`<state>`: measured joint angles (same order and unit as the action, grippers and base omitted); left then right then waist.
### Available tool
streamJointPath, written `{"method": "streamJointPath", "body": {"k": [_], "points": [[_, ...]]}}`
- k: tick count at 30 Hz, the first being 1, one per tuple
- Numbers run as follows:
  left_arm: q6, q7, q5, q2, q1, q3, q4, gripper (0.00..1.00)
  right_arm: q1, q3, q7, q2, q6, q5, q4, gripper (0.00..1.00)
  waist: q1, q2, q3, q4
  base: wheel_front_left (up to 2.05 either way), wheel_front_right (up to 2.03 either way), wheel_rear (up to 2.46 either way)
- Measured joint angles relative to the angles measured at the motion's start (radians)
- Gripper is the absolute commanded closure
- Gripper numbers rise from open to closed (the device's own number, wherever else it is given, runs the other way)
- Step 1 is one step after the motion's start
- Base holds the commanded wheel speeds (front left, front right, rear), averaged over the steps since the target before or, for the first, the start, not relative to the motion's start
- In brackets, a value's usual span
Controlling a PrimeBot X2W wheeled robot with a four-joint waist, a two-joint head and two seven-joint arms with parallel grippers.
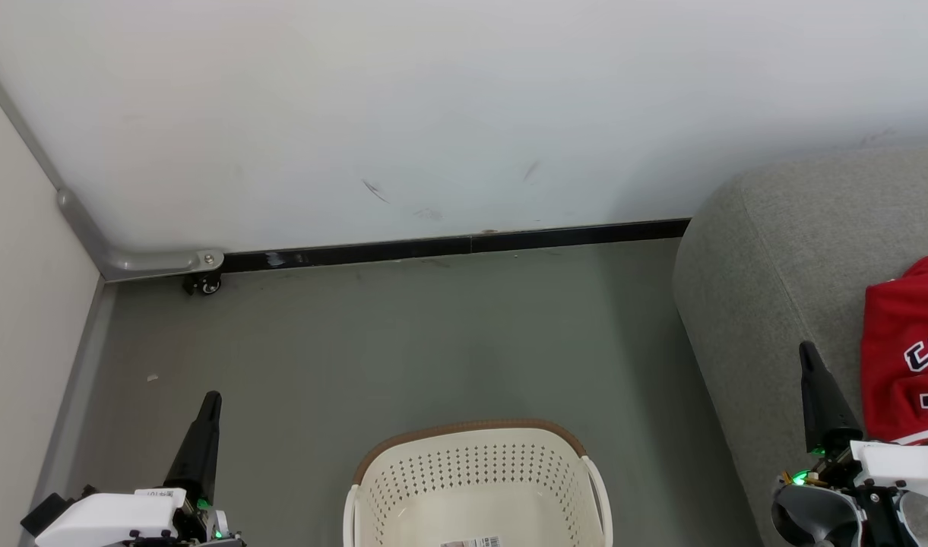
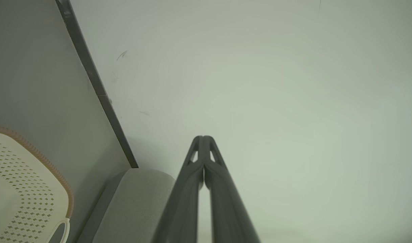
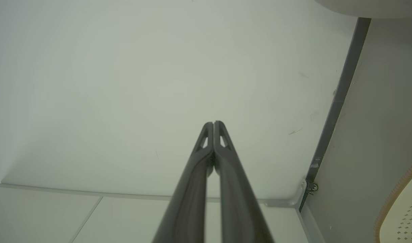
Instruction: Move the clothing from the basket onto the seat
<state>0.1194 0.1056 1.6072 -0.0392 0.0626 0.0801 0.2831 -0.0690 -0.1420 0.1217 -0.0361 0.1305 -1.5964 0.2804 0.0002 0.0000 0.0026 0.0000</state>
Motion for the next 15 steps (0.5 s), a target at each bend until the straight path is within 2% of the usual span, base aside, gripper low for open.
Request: {"method": "streamJointPath", "body": {"k": [15], "points": [[0.004, 0.000, 0.000, 0.000, 0.000, 0.000, 0.001, 1.00, 0.000, 0.001, 0.000, 0.000, 0.000, -0.001, 0.000, 1.00, -0.0001, 0.0000, 0.000, 0.000, 0.00, 0.00, 0.00]]}}
